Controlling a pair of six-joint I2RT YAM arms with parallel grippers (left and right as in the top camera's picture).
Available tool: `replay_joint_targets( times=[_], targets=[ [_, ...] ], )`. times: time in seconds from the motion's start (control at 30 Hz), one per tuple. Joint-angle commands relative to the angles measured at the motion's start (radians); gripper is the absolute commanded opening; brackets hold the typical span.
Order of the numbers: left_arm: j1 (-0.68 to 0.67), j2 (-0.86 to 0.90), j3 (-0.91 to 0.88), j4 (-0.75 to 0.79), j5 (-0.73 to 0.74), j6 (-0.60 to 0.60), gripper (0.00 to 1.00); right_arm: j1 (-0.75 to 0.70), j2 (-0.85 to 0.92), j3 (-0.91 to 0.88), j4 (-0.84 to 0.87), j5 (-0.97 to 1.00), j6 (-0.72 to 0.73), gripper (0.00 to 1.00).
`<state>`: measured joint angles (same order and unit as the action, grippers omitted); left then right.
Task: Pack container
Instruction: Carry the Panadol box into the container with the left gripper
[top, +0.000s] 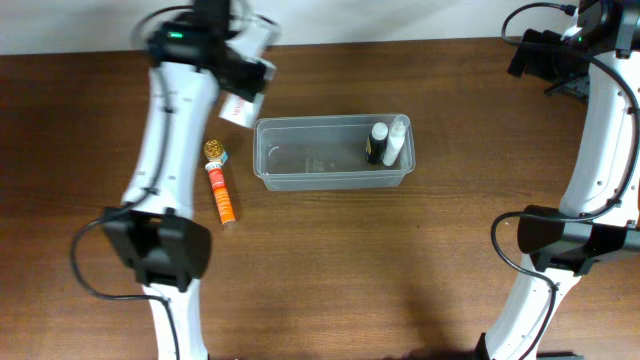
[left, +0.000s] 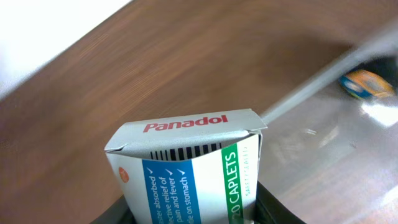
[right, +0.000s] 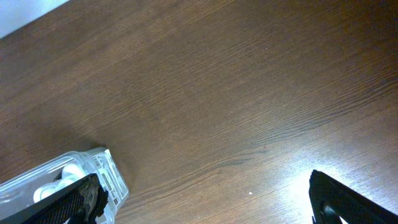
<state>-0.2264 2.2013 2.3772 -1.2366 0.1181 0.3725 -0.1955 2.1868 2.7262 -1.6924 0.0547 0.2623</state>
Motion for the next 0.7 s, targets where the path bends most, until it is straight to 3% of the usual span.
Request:
replay_joint_targets(
  times=[0.0,0.23,0.43,0.67],
  targets=[
    [-0.135,0.006,0.01,0.01,-0.069,0.22,0.34,0.004,-0.011,0.01,-0.003,-0.002,0.008,0.98],
    [-0.281,0.02,-0.018,0.044,-0.108,0.407,0.35,0.004,-0.011,0.01,-0.003,-0.002,0.008,0.99],
    [-0.289,0.087,-0.021,0.019,-0.108,0.431,0.4,0.004,-0.011,0.01,-0.003,-0.002,0.008,0.98],
    [-0.288,0.174,-0.021,-0.01,-0.106,0.461,0.4,0.004,-0.011,0.01,-0.003,-0.002,0.008,0.98]
  ],
)
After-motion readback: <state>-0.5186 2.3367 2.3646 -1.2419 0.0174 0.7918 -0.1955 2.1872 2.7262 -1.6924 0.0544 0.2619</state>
